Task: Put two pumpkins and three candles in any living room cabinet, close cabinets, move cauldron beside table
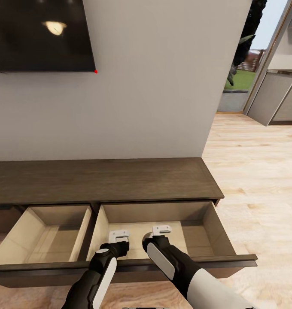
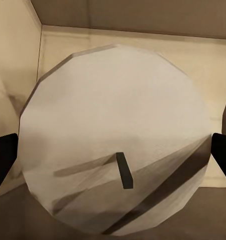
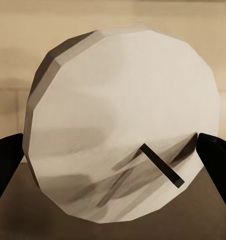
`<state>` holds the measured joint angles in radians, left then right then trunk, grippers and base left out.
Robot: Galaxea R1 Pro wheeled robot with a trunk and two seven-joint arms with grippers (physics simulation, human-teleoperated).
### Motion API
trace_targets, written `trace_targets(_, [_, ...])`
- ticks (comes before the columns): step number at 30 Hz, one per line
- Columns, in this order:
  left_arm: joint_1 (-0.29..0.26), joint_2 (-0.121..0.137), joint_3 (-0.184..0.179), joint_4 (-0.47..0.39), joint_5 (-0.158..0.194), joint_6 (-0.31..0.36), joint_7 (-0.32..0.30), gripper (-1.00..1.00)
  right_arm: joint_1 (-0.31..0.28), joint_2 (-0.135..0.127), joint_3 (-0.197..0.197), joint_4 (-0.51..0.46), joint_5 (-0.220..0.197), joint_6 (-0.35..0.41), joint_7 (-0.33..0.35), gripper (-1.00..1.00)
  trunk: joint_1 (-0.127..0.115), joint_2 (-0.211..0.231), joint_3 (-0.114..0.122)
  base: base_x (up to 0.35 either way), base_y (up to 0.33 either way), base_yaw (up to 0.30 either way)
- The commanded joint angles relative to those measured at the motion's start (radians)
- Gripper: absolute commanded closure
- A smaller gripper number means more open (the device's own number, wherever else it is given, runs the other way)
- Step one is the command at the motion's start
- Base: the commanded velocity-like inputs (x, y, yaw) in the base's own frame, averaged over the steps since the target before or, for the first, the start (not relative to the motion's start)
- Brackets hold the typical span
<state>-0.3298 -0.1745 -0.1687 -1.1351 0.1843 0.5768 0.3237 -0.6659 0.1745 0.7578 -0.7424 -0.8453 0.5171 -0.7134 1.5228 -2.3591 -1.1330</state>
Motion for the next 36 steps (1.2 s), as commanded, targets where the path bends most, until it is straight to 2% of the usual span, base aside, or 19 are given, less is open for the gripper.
trace_targets(1, [0.0, 0.0, 0.0, 0.0, 0.0, 0.0, 0.0, 1.0, 0.0, 0.0, 0.0, 0.0, 0.0, 0.0, 0.0, 1.0, 0.0, 0.0, 0.0, 0.0, 0.0, 0.0])
trace_targets(2, [0.0, 0.0, 0.0, 0.0, 0.0, 0.0, 0.0, 1.0, 0.0, 0.0, 0.0, 0.0, 0.0, 0.0, 0.0, -1.0, 0.0, 0.0, 0.0, 0.0, 0.0, 0.0])
trace_targets(3, [0.0, 0.0, 0.0, 0.0, 0.0, -0.001, 0.0, 1.0, 0.0, 0.0, 0.0, 0.0, 0.0, 0.0, 0.0, -1.0, 0.0, 0.0, 0.0, 0.0, 0.0, 0.0])
trace_targets(4, [0.0, 0.0, 0.0, 0.0, 0.0, -0.001, 0.0, -1.0, 0.0, 0.0, 0.0, 0.0, 0.0, 0.001, 0.0, -1.0, 0.0, 0.0, 0.0, 0.0, 0.0, 0.0])
trace_targets(14, [0.0, 0.0, 0.0, -0.001, 0.0, -0.001, 0.0, -1.0, 0.0, 0.0, 0.0, 0.0, 0.0, 0.0, 0.0, -1.0, 0.0, 0.0, 0.0, 0.0, 0.0, 0.0])
trace_targets(21, [0.0, 0.0, 0.001, -0.041, 0.001, 0.006, -0.001, -1.0, 0.0, 0.0, 0.0, 0.0, 0.0, 0.0, 0.0, -1.0, -0.027, 0.049, 0.022, 0.0, 0.0, 0.0])
trace_targets(29, [0.0, 0.0, 0.001, -0.05, 0.001, 0.029, -0.003, -1.0, 0.0, 0.0, 0.0, 0.0, 0.0, -0.001, 0.0, -1.0, -0.058, 0.105, 0.047, -0.005, 0.0, 0.0])
trace_targets(36, [0.0, 0.0, 0.002, -0.052, 0.001, 0.048, -0.004, -1.0, 0.0, 0.0, -0.001, -0.001, -0.001, -0.003, 0.001, -1.0, -0.084, 0.154, 0.069, -0.146, 0.0, 0.0])
